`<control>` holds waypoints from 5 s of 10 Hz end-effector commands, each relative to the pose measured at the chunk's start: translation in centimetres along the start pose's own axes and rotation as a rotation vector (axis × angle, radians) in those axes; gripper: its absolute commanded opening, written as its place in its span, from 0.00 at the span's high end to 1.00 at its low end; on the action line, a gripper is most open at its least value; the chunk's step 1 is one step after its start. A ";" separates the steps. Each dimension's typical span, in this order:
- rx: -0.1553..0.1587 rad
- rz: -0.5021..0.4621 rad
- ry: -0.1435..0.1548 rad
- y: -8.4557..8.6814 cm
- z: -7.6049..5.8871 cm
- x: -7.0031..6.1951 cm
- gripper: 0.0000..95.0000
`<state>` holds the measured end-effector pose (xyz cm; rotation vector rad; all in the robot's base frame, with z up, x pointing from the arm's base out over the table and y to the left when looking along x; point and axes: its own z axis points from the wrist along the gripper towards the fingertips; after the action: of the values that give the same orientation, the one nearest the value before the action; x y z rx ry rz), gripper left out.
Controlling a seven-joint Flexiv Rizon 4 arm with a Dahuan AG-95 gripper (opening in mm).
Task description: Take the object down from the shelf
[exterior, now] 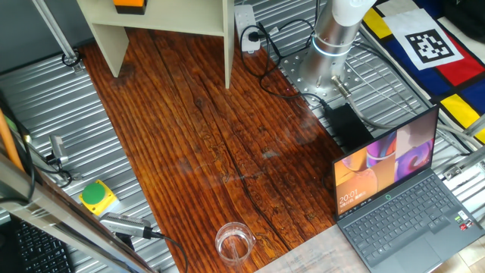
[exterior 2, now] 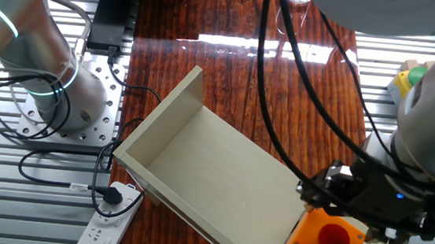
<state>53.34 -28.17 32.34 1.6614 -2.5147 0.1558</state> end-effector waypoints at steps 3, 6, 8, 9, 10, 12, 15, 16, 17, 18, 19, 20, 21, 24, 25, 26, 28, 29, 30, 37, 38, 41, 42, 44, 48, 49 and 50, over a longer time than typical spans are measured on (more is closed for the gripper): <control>-0.007 0.026 0.016 0.0 0.1 0.4 0.20; -0.011 0.082 0.016 0.0 0.4 0.6 0.20; -0.016 0.083 0.017 0.0 0.6 0.6 0.20; -0.019 0.082 0.019 0.0 0.6 0.6 0.20; -0.021 0.081 0.021 0.0 0.6 0.6 0.20; -0.021 0.081 0.018 0.0 0.7 0.7 0.20; -0.025 0.084 0.005 0.0 1.1 0.7 0.20; -0.025 0.086 0.005 0.0 1.2 0.7 0.20; -0.024 0.086 0.005 0.0 1.2 0.7 0.20; -0.024 0.080 0.005 0.0 1.4 0.7 0.20; -0.024 0.085 0.004 -0.1 1.5 0.7 0.20; -0.024 0.087 0.004 -0.1 1.7 0.7 0.20; -0.026 0.088 -0.002 -0.1 1.8 0.7 0.20; -0.028 0.094 -0.009 -0.1 1.9 0.6 0.40; -0.029 0.090 -0.011 -0.1 1.9 0.5 0.40; -0.032 0.084 -0.019 -0.1 2.0 0.4 0.40; -0.028 0.082 -0.022 -0.1 2.0 0.3 0.40; -0.027 0.082 -0.025 -0.1 2.0 0.3 0.40; -0.026 0.078 -0.036 -0.1 2.1 0.3 0.40; -0.022 0.059 -0.087 -0.2 2.2 0.3 0.40; -0.021 0.060 -0.088 -0.2 2.2 0.3 0.40; -0.018 0.073 -0.088 -0.2 2.1 0.3 1.00; -0.017 0.073 -0.086 -0.2 2.1 0.2 1.00; -0.021 0.075 -0.084 -0.2 1.8 0.1 1.00; -0.029 0.075 -0.073 -0.2 0.3 -0.2 1.00; -0.026 0.073 -0.068 -0.2 0.0 -0.3 1.00; -0.026 0.073 -0.069 -0.2 0.1 -0.4 1.00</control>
<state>53.77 -27.79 32.07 1.5925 -2.6202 0.0712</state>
